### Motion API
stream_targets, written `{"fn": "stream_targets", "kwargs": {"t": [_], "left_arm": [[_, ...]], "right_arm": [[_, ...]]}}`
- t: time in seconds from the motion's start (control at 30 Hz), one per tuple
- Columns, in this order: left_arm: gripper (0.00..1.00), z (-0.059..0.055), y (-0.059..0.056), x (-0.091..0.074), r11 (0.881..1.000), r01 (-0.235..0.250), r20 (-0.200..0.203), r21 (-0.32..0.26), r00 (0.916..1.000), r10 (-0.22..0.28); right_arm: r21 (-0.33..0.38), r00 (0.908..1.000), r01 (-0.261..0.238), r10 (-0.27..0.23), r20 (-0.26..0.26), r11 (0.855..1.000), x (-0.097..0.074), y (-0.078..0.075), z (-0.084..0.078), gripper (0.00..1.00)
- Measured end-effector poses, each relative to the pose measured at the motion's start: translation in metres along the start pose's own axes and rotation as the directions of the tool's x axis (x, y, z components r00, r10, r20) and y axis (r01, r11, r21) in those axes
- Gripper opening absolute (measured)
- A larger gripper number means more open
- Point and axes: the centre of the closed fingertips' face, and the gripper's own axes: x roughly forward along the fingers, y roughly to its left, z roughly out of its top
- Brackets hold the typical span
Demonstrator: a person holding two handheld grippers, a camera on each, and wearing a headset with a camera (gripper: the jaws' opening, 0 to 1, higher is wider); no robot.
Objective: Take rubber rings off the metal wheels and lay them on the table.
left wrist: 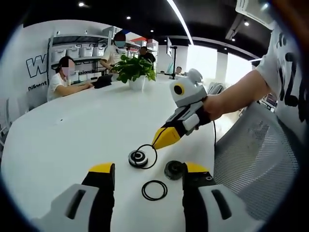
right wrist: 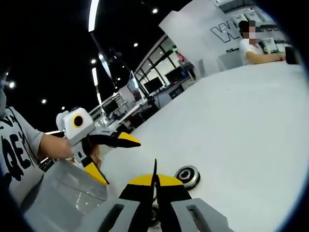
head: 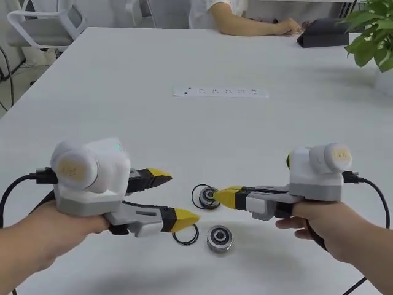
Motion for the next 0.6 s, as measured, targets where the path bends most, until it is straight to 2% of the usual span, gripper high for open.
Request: {"fn": "stream_targets", "kwargs": {"t": [0.27, 0.6], "left_arm": [[0.59, -0.004, 0.005, -0.014, 1.000, -0.006, 0.001, -0.006, 1.0000, 0.006], [0.66, -0.001, -0.002, -0.027, 1.000, -0.002, 0.012, -0.005, 0.9999, 0.002]], "right_arm": [[0.013, 0.9990, -0.028, 0.028, -0.034, 1.000, 0.004, 0.005, -0.007, 0.00], [0.042, 0.9945, -0.066, 0.069, -0.078, 0.997, 0.014, 0.011, -0.015, 0.00]]}}
